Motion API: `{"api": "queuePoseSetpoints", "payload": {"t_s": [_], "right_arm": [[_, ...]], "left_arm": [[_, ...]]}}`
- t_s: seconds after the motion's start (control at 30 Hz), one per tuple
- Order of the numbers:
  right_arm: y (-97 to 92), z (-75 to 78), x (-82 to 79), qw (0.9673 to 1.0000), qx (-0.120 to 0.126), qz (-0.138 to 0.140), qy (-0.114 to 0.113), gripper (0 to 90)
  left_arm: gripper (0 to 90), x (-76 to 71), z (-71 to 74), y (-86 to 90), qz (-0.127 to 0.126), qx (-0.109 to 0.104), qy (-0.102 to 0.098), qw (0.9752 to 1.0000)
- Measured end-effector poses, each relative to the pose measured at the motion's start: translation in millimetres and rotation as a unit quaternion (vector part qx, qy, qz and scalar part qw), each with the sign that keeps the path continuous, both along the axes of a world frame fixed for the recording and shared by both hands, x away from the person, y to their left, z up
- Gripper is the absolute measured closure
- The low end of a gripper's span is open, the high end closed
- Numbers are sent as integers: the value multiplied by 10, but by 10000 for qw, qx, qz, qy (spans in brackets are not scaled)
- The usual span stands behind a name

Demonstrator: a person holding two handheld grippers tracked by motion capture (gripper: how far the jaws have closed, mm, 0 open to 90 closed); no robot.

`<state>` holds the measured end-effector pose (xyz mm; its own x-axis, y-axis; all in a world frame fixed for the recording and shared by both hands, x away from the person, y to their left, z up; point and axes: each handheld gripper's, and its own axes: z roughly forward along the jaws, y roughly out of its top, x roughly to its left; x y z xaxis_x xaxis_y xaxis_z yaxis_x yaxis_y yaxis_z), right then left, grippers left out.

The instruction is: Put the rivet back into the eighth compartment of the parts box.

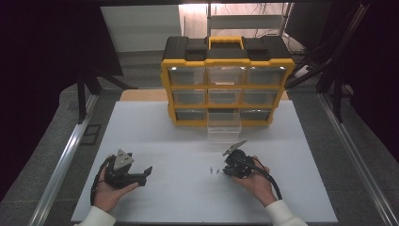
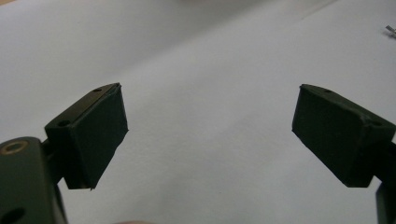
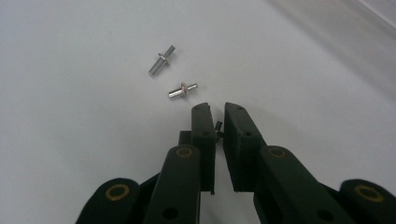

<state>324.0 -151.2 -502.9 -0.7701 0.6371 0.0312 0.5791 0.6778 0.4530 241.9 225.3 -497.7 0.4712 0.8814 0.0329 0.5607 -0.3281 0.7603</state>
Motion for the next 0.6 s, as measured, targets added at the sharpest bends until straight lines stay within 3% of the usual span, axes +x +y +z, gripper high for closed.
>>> {"api": "queuePoseSetpoints", "payload": {"t_s": [0.6], "right_arm": [[-100,344,-8,9985,466,-14,-285,825]], "left_arm": [[107,-8,9,3,14,-24,-19,10000]]}}
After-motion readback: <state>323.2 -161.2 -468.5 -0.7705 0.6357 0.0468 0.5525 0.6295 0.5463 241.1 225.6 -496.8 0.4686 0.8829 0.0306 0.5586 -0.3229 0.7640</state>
